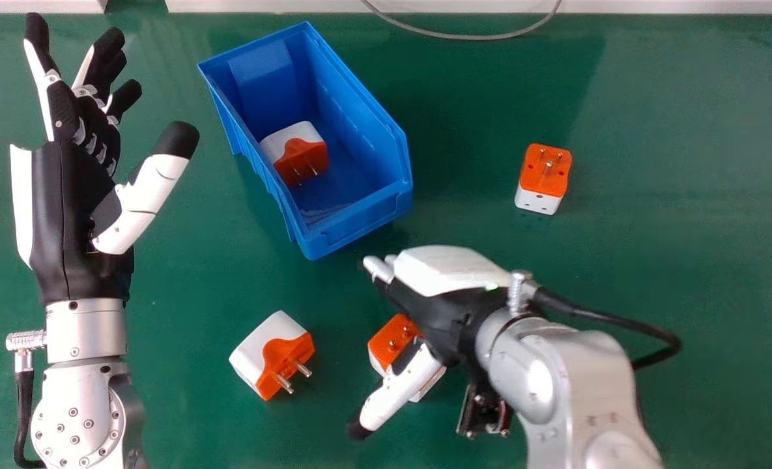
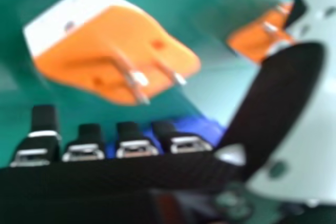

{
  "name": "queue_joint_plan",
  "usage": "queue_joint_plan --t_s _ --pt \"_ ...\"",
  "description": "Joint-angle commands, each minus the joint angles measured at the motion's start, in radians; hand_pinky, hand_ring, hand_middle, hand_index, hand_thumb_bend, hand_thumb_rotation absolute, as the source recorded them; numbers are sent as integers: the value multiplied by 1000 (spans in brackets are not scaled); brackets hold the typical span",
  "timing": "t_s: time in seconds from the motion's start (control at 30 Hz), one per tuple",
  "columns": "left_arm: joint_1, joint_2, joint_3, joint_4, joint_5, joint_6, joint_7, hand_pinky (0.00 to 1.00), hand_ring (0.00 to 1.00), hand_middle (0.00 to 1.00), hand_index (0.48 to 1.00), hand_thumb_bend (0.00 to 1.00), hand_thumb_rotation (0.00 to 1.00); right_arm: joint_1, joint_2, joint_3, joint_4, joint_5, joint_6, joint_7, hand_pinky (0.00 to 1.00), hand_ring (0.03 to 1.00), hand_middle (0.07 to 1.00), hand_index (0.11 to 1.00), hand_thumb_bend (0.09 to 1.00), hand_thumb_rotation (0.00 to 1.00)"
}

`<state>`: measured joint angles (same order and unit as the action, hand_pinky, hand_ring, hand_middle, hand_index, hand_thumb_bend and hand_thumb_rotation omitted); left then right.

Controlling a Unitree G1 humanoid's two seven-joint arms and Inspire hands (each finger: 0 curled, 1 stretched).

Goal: Pick all objects and put in blue box

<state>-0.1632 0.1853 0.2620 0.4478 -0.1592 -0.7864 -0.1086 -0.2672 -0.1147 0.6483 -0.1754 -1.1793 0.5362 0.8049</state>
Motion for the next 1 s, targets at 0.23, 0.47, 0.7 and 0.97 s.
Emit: queue_joint_plan --t_s 0.23,0.47,0.7,0.97 --pt "-17 5 8 -9 5 -23 4 864 920 901 893 866 509 -62 37 51 130 -39 23 -23 654 925 957 907 874 328" --pt "-13 5 7 -12 0 -21 -5 873 923 905 898 855 507 -33 31 48 86 -64 23 -41 406 559 607 725 635 79" --pt "-7 3 6 -15 11 -20 4 883 925 910 901 854 507 -1 48 31 46 -66 41 -76 326 433 512 677 554 8" --pt "3 2 4 -23 6 -15 -1 882 926 913 903 857 510 23 58 17 12 -34 29 -127 345 415 542 663 524 0"
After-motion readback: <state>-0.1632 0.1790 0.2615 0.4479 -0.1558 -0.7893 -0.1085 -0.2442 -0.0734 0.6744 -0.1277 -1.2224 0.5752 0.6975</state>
